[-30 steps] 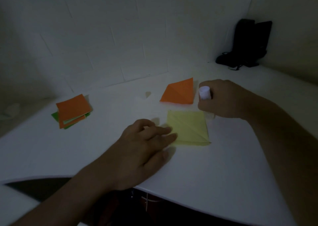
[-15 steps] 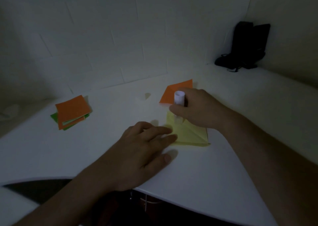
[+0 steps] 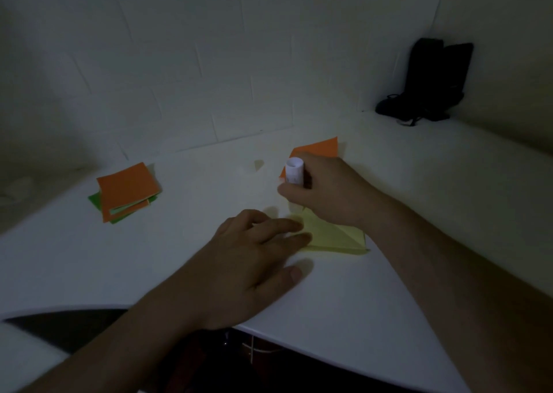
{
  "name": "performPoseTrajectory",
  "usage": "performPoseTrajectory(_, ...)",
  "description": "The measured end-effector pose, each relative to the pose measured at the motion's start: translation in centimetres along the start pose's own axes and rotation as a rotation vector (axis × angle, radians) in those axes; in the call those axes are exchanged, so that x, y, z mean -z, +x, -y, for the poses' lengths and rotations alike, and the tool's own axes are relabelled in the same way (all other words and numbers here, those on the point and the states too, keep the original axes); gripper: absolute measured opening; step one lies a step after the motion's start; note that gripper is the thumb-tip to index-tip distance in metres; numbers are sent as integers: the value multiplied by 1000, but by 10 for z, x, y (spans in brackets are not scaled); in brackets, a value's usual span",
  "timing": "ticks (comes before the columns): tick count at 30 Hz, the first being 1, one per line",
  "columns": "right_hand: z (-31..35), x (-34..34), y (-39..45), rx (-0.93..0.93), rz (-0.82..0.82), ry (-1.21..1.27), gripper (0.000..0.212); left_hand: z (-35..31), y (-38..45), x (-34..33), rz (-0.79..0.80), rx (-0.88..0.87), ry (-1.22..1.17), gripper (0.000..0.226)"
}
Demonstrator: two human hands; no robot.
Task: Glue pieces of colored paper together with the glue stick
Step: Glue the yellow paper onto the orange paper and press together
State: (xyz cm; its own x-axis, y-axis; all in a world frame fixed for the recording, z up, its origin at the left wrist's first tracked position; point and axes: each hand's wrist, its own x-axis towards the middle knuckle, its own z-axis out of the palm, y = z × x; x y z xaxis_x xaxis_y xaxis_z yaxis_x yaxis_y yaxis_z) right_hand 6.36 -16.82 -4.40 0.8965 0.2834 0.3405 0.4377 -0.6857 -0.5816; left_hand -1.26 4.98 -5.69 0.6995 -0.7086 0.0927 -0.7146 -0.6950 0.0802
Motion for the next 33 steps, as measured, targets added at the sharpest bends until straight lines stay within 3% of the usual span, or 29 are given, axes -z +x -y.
performPoseTrajectory(6,1,1,3,-22,7,119,22,-1,0,1,-2,2,8,57)
performPoseTrajectory(11,1,20,1,-66,-120,145,23,0,1,1,5,4,17,57)
performPoseTrajectory(19,-2,21,-9,-39,42,10,24,-4,1,3,12,2,10,54)
performPoseTrajectory(33,-7,40,-16,-59,69,-79,26,-4,0,3,5,8,16,55)
